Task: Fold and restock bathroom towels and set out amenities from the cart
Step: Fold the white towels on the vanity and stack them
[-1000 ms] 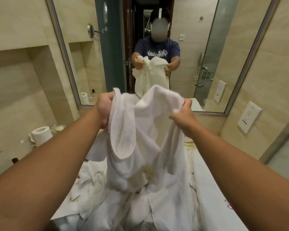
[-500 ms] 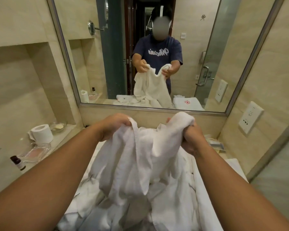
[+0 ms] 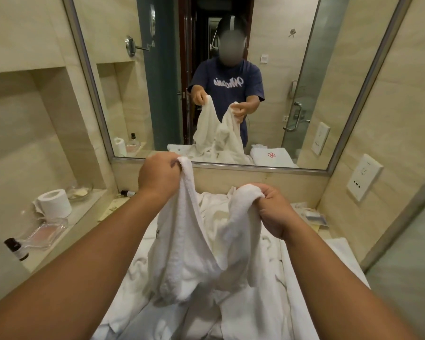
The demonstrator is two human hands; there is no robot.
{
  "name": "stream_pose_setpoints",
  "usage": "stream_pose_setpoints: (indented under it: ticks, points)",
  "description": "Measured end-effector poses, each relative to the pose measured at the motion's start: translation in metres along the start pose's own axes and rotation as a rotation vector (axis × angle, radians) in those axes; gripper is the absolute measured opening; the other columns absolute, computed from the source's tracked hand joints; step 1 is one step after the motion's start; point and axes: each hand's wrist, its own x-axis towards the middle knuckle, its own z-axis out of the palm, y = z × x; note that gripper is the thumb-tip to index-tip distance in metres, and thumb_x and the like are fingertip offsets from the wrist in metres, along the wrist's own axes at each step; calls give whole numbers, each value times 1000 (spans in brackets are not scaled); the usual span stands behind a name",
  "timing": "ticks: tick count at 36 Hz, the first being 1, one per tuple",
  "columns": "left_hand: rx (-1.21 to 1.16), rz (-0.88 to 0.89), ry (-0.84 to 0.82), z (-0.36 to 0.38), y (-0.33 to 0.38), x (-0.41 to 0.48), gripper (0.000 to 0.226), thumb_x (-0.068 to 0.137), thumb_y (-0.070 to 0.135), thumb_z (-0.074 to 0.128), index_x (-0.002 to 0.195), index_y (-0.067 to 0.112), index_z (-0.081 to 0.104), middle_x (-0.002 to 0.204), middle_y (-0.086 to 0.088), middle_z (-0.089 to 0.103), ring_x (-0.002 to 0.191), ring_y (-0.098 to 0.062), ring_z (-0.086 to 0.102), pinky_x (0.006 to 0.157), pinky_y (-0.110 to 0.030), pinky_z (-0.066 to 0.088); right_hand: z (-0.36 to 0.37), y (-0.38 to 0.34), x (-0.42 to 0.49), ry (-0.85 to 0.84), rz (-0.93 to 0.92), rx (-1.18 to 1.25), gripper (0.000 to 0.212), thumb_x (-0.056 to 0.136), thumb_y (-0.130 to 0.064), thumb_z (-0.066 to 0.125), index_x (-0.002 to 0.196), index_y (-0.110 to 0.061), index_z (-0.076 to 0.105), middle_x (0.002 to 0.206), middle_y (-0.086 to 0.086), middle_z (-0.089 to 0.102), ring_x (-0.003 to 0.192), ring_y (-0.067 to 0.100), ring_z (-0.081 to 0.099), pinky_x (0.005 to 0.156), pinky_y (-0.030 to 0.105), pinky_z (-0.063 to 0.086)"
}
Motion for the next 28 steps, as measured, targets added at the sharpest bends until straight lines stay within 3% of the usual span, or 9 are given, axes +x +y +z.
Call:
stream_pose_setpoints:
  ticks: [3, 8, 13, 16, 19, 22, 24, 26, 28]
  points:
    - [-192, -133, -114, 7, 6, -1, 28, 97, 6, 46, 74, 9, 60, 71, -3, 56, 69, -23, 49, 56, -33, 31, 3, 1, 3, 60, 1, 23, 52, 90, 18, 37, 105, -10, 78, 104, 20, 77, 109, 46, 69, 99, 57, 55]
    - [-685, -220, -426, 14, 20, -13, 30, 106, 4, 43, 109, 17, 70, 102, -12, 72, 95, -28, 66, 83, -41, 57, 11, -2, 1, -4, -60, -10, 35, 87, 2, 56, 96, -19, 82, 103, 15, 77, 104, 40, 71, 96, 59, 56]
    - [-1134, -299, -640, 13, 31, -25, 38, 93, 13, 55, 128, 2, 66, 128, -28, 65, 115, -40, 62, 109, -55, 45, 21, -7, -1, -12, -103, -55, 27, 81, 5, 65, 83, -17, 80, 95, 14, 77, 86, 23, 70, 82, 46, 58]
    - [-1251, -238, -765, 10, 35, -30, 52, 74, 20, 51, 113, -9, 70, 133, -37, 59, 128, -46, 55, 118, -57, 37, 22, -10, 1, 35, -106, -33, 17, 69, -3, 68, 76, -18, 74, 84, 21, 72, 76, 24, 63, 67, 38, 52]
    - [-1377, -263, -822, 13, 41, -35, 21, 64, 21, 51, 59, 2, 58, 112, -27, 70, 107, -44, 65, 101, -48, 50, 21, -4, 6, 23, -108, -132, 30, 74, -9, 72, 94, -31, 64, 91, 20, 66, 74, 24, 56, 62, 34, 49]
    - [-1221, -245, -765, 19, 42, -38, 15, 59, 9, 50, 58, -5, 52, 72, -14, 63, 68, -26, 55, 64, -28, 50, 22, -5, 7, 9, -183, -267, 77, 76, -18, 81, 129, -59, 44, 124, -7, 55, 85, 13, 53, 69, 22, 49]
    - [-1094, -206, -740, 24, 43, -39, 4, 53, 2, 49, 55, -2, 48, 59, -7, 52, 58, -19, 40, 50, -23, 37, 22, -6, 7, 3, -275, -375, 102, 75, -23, 87, 148, -61, 27, 158, -14, 30, 123, 8, 50, 93, 26, 51]
    - [-1011, -170, -711, 29, 40, -38, 20, 49, -3, 48, 45, 15, 39, 62, -9, 47, 57, -16, 34, 50, -23, 30, 23, -5, 7, -75, -317, -446, 97, 78, -23, 85, 148, -62, 31, 167, -16, 17, 147, 5, 33, 108, 32, 47]
    - [-954, -141, -694, 32, 36, -38, 31, 48, -6, 48, 46, 22, 34, 65, -9, 44, 59, -18, 30, 52, -25, 26, 23, -4, 9, -125, -316, -533, 75, 80, -20, 81, 135, -60, 48, 161, -17, 31, 141, 2, 40, 104, 30, 49]
